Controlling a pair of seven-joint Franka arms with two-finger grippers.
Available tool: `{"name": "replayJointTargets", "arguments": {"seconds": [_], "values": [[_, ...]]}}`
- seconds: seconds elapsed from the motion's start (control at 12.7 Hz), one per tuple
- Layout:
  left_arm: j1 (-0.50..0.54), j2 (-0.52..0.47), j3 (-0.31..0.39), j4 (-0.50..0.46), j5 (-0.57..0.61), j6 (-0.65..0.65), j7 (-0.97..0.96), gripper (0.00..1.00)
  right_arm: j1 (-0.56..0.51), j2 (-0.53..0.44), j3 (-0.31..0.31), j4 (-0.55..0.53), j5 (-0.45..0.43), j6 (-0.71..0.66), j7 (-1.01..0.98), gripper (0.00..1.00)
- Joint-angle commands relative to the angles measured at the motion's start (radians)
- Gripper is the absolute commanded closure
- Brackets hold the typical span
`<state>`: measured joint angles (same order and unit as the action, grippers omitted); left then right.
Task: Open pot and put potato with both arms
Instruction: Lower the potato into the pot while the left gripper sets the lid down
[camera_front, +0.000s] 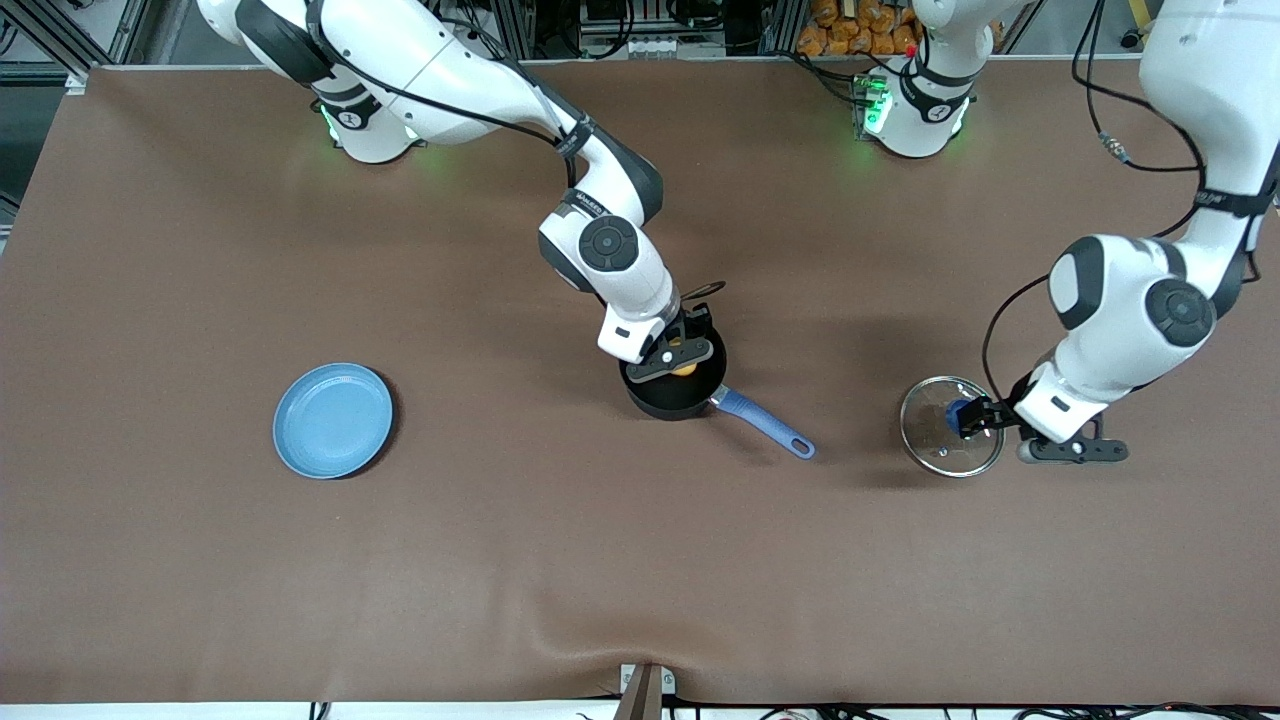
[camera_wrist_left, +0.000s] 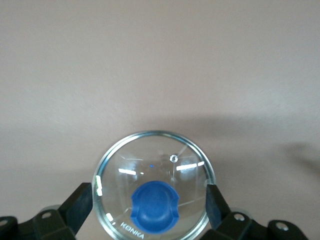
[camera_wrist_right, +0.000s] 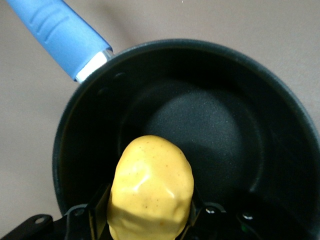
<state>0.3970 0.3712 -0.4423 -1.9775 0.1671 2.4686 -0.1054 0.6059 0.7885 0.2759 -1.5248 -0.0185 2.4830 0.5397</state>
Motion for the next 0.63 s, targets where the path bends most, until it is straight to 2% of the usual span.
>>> {"name": "replayJointTargets", "arguments": {"seconds": [0.0, 0.24, 0.32, 0.47, 0.55], "values": [[0.002, -0.115, -0.035, 0.064, 0.009, -0.187, -0.008, 0.00, 0.028, 0.038, -0.021, 0.049, -0.041, 0.005, 0.043, 1.00], [0.002, -0.170, -0.062, 0.265, -0.003, -0.522, -0.004, 0.00, 0.023, 0.041, -0.021, 0.052, -0.040, 0.001, 0.045, 1.00], [0.002, -0.172, -0.067, 0.338, -0.005, -0.637, 0.000, 0.00, 0.018, 0.041, -0.021, 0.054, -0.038, -0.003, 0.045, 0.75], [0.003, -0.172, -0.079, 0.486, -0.052, -0.808, -0.003, 0.00, 0.015, 0.040, -0.021, 0.054, -0.043, 0.001, 0.045, 0.15], [0.005, -0.172, -0.079, 0.546, -0.061, -0.862, -0.002, 0.00, 0.014, 0.037, -0.021, 0.054, -0.043, -0.003, 0.043, 0.00]]}}
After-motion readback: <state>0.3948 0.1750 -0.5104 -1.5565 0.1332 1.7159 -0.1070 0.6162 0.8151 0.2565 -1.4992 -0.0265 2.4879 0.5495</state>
